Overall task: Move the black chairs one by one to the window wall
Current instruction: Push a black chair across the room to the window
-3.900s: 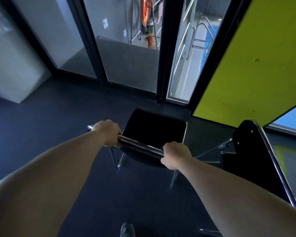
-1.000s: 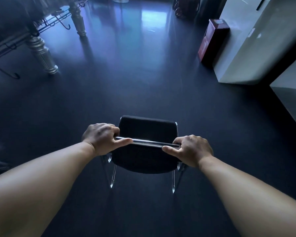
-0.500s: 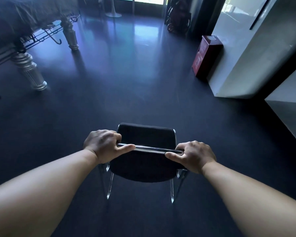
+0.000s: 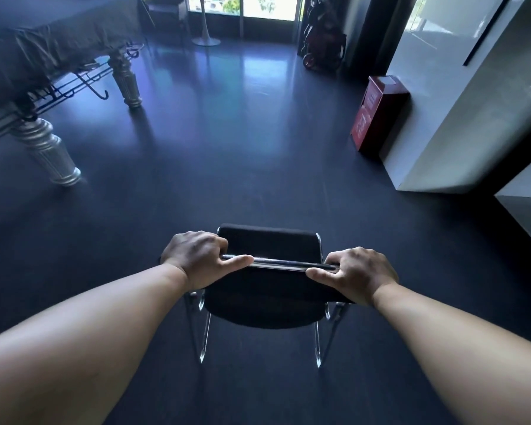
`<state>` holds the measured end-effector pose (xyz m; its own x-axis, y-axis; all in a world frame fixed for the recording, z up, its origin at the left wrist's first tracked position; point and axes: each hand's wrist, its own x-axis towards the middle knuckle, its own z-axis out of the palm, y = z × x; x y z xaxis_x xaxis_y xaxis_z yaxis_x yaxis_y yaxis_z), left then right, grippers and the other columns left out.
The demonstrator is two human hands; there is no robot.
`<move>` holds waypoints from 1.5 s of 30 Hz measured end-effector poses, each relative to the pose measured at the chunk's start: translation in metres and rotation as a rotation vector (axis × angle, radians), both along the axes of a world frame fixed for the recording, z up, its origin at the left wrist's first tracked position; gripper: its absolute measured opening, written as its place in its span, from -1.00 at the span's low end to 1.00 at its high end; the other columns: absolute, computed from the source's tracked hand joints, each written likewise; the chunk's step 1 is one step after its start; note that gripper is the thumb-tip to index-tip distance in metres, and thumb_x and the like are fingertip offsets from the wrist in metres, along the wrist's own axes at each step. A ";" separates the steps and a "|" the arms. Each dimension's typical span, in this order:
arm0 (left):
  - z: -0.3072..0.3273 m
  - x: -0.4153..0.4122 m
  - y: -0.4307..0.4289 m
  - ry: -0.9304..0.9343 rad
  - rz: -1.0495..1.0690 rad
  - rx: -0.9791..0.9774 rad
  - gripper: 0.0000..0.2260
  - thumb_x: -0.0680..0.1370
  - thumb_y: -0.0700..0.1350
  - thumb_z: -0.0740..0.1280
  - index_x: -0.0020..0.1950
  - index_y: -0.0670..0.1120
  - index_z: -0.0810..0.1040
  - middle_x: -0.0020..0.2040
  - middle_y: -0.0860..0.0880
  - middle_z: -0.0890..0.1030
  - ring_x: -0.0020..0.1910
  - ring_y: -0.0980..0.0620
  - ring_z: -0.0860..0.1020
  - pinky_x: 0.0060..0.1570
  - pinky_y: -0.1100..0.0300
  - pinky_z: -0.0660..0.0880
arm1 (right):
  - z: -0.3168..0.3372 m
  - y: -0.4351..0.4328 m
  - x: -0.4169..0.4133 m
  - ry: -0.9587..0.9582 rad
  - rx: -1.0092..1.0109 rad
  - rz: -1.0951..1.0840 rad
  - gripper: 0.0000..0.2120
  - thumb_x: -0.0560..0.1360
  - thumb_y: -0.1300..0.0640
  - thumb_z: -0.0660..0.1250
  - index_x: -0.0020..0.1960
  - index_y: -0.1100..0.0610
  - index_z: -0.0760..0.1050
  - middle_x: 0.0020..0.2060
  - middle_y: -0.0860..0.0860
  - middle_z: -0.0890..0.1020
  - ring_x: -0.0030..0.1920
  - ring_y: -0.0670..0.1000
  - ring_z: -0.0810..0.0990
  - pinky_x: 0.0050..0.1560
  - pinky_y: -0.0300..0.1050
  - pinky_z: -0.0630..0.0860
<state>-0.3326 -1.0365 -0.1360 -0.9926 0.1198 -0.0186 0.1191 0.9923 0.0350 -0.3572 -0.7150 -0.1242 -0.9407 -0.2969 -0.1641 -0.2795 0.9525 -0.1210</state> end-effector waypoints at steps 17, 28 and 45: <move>0.001 -0.219 -0.014 0.047 0.031 0.011 -0.14 0.24 0.67 -0.29 -0.29 0.01 0.47 -0.22 0.12 0.56 -0.12 0.00 0.53 -0.21 0.10 0.33 | -0.001 -0.017 -0.235 0.031 -0.002 0.054 -0.17 0.14 -0.70 -0.13 -0.13 -0.12 0.58 -0.20 -0.13 0.63 -0.05 0.05 0.57 -0.03 -0.06 0.47; -0.003 -0.352 -0.051 0.117 -0.022 -0.016 -0.18 0.29 0.65 -0.27 -0.35 -0.03 0.40 -0.29 0.10 0.52 -0.21 -0.02 0.47 -0.28 0.11 0.24 | -0.006 -0.050 -0.356 0.078 0.028 0.023 -0.16 0.16 -0.69 -0.16 -0.14 -0.11 0.58 -0.20 -0.09 0.64 -0.09 0.08 0.55 -0.08 -0.05 0.43; 0.000 -0.571 -0.086 0.116 -0.087 -0.002 -0.17 0.27 0.65 -0.26 -0.31 -0.03 0.42 -0.27 0.08 0.56 -0.18 -0.02 0.51 -0.27 0.11 0.28 | -0.007 -0.087 -0.557 0.108 0.018 -0.053 -0.18 0.18 -0.69 -0.14 -0.17 -0.08 0.56 -0.24 -0.11 0.62 -0.15 0.05 0.51 -0.13 -0.06 0.36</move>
<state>-0.9033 -1.1220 -0.1358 -0.9740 0.2055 0.0949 0.2077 0.9781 0.0145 -0.9138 -0.8020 -0.1310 -0.9674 -0.2446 -0.0655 -0.2396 0.9679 -0.0760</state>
